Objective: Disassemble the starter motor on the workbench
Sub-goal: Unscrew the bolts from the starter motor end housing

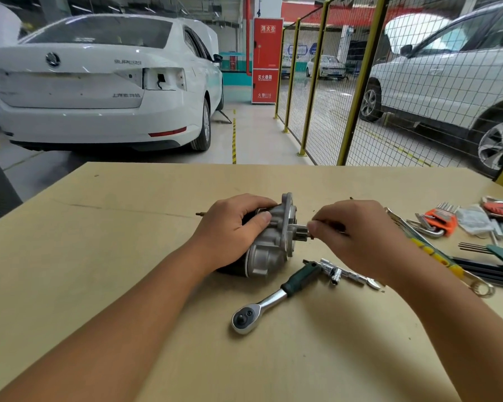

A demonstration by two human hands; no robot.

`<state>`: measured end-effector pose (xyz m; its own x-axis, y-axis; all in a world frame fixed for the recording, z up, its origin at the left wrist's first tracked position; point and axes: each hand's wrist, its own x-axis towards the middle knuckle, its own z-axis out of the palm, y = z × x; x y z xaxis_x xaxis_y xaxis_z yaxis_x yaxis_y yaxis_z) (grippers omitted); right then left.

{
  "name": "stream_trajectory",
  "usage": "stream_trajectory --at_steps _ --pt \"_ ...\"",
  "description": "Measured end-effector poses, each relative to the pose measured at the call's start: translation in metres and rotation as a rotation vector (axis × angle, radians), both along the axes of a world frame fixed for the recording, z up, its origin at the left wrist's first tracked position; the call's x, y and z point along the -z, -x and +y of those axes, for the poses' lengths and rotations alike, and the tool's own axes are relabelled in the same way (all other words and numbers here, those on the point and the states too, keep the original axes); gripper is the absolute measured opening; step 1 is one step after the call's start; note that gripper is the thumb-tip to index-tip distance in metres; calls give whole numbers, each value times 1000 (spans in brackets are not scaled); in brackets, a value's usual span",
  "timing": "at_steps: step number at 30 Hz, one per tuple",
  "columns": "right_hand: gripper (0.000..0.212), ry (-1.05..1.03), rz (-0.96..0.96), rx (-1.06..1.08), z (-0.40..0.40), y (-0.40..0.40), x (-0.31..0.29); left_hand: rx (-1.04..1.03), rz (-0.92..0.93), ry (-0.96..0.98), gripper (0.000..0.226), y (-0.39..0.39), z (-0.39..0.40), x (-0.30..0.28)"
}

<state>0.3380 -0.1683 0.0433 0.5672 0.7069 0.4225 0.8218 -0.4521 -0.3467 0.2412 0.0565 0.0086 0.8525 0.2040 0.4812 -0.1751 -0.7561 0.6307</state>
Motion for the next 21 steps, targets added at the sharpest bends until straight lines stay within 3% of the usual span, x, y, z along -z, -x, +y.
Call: stream_trajectory --at_steps 10,18,21 --pt "12 65 -89 49 1 3 -2 22 10 -28 39 2 1 -1" --pt "6 38 30 -14 -2 -2 0 4 -11 2 37 -1 1 2" --pt "15 71 49 -49 -4 -5 -1 6 -7 -7 38 0 2 2"
